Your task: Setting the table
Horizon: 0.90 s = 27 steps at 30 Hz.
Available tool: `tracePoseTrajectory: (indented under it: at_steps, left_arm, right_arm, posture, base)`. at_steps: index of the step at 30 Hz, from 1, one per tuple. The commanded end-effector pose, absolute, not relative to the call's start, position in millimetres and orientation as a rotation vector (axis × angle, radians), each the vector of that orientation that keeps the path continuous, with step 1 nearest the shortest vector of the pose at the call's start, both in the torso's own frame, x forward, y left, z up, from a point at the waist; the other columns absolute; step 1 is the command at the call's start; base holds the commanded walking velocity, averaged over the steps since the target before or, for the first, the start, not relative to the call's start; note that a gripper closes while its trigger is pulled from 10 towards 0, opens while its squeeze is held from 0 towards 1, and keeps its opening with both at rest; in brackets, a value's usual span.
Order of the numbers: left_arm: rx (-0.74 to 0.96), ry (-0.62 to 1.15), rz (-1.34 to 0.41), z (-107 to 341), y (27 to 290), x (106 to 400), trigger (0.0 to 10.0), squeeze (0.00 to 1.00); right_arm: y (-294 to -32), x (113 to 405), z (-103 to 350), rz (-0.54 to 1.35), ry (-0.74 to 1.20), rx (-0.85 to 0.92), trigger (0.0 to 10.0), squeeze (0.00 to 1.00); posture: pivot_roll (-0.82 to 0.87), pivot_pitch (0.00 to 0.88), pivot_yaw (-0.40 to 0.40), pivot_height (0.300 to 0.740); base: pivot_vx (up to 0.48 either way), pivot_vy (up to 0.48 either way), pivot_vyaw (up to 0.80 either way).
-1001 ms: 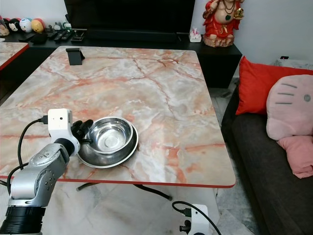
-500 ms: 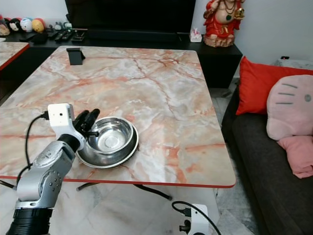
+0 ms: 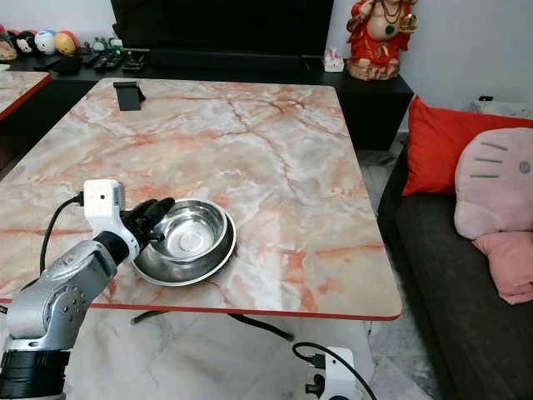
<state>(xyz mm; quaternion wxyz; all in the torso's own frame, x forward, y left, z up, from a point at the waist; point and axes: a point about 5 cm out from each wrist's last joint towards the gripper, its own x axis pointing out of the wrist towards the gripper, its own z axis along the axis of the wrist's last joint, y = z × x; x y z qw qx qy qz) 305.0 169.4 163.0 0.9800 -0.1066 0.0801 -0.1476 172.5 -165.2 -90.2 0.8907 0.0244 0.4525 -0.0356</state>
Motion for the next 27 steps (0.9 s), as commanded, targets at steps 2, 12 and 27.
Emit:
tracePoseTrajectory:
  at_steps: [2,12,27]
  left_arm:
    - [-0.217,0.169,-0.355,170,165,305,10.0,0.0]
    - [-0.174,0.257,-0.382,164,166,302,10.0,0.0]
    - [-0.15,0.324,-0.354,157,167,302,10.0,0.0]
  right_arm:
    - [-167,171,-91,-0.074,0.952,0.047,10.0,0.0]
    - [-167,171,-91,-0.071,0.956,0.044,10.0,0.0]
    - [-167,171,-91,-0.068,0.96,0.04,10.0,0.0]
  posture:
    - [0.05,0.0,-0.035,0.74]
    - [0.05,0.0,-0.035,0.74]
    - [0.05,0.0,-0.035,0.74]
  base:
    - [0.0,0.0,0.0]
    - [0.0,0.0,0.0]
    - [0.0,0.0,0.0]
